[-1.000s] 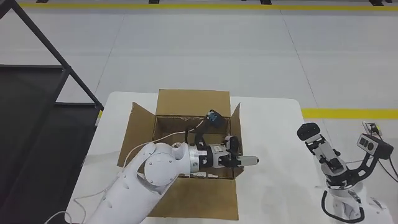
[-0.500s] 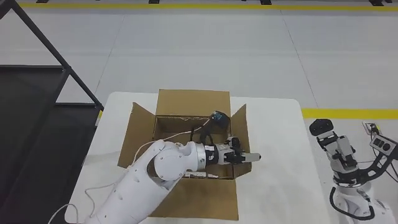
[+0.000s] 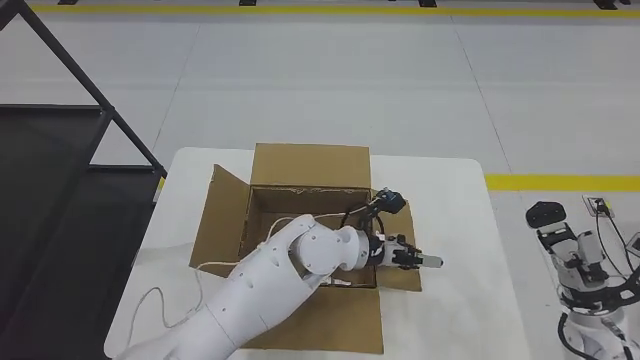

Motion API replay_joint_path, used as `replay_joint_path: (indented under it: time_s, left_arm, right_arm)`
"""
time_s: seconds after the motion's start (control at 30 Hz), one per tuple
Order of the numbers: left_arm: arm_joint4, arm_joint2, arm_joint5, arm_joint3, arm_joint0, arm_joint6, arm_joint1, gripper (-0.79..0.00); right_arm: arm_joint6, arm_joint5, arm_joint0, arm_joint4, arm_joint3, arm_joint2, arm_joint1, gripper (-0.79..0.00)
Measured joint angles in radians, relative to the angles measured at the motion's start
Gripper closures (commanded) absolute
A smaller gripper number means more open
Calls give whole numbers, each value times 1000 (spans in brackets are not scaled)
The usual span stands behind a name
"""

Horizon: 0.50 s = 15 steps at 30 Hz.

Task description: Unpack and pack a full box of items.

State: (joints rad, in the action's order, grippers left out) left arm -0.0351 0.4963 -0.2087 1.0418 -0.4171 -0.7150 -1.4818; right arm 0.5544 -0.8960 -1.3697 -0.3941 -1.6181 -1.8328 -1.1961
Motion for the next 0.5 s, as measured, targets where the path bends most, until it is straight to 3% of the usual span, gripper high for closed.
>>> replay_joint_path:
  time_s: [0.2,0.5]
  left_arm:
    - [10,-31,-4,-96,30,11,-53,-785]
    - [8,-27,-12,-179,42,2,-90,-785]
  right_arm:
    - [30,2,28,-18,23,11,7,-785]
    - [43,-9,53,-37,43,15,14,-785]
